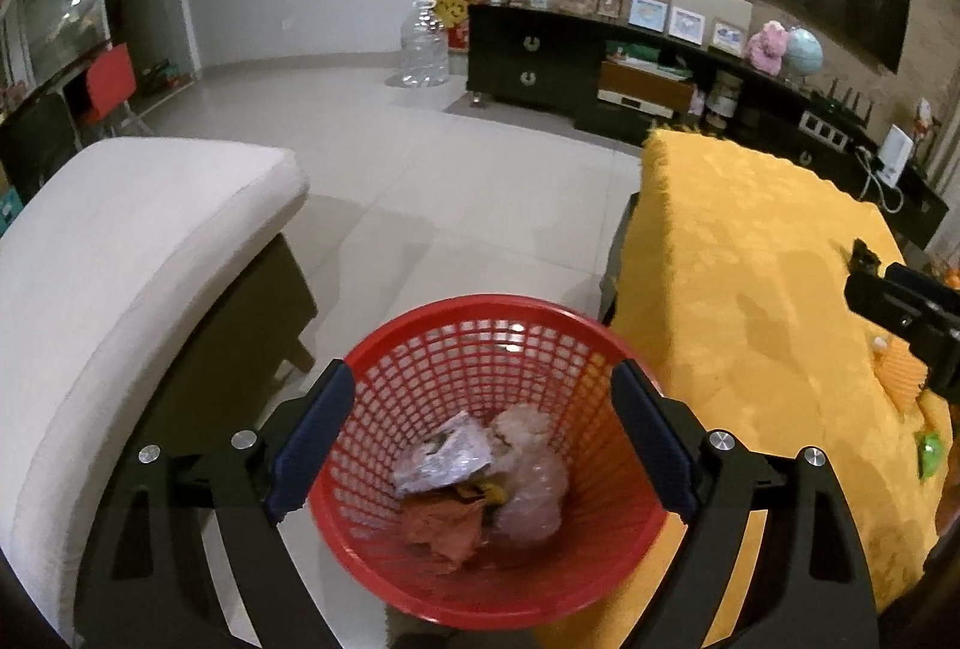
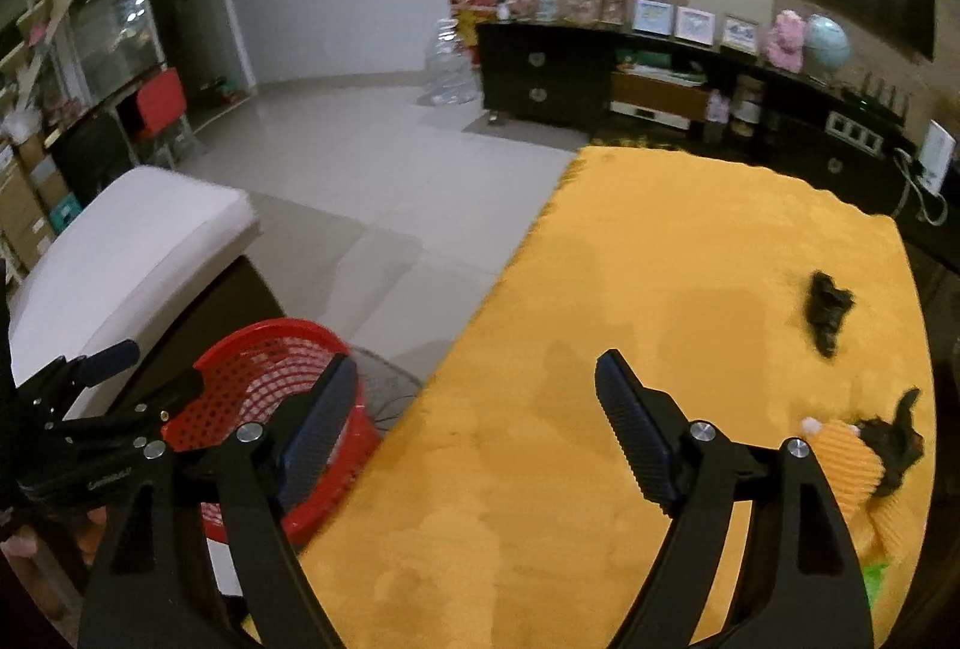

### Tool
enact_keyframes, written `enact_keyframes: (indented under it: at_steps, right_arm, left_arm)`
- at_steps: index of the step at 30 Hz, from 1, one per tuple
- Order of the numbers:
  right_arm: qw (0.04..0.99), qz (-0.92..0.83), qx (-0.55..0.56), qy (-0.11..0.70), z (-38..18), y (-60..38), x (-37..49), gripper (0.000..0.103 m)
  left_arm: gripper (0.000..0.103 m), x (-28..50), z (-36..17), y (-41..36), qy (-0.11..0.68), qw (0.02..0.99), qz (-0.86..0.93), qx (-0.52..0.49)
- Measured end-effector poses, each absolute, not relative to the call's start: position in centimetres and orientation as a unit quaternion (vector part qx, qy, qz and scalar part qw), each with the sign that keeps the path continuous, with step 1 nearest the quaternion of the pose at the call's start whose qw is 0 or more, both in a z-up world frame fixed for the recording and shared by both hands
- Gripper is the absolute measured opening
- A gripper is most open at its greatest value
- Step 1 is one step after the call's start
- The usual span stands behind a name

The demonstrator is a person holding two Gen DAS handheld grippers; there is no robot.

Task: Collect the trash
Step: 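Move both tools back over the table to the foam nets and black bag, then grasp the orange foam net with the left tool while the right tool grasps the black plastic bag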

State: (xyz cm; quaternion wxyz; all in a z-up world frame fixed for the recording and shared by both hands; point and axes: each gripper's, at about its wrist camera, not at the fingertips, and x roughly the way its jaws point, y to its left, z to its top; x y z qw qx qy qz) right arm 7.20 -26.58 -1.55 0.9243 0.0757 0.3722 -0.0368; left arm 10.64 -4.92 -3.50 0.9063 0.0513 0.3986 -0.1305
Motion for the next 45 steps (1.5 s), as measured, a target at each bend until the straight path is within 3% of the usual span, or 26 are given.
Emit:
enact_keyframes:
  at_steps: [20, 45]
  right_arm:
    - [0.892, -0.221, 0.179, 0.351, -1.6, -43.9, -2.4, 0.08]
    - [0.853, -0.309, 0.264, 0.328, -2.8, -52.7, -9.7, 0.08]
  left_arm:
    - [0.084, 6.8, -3.4, -18.3, 0.376, 0.89, -0.235, 0.106]
    - [0.085, 0.2, -7.3, -41.2, 0.343, 0.808, -0.414, 0.242]
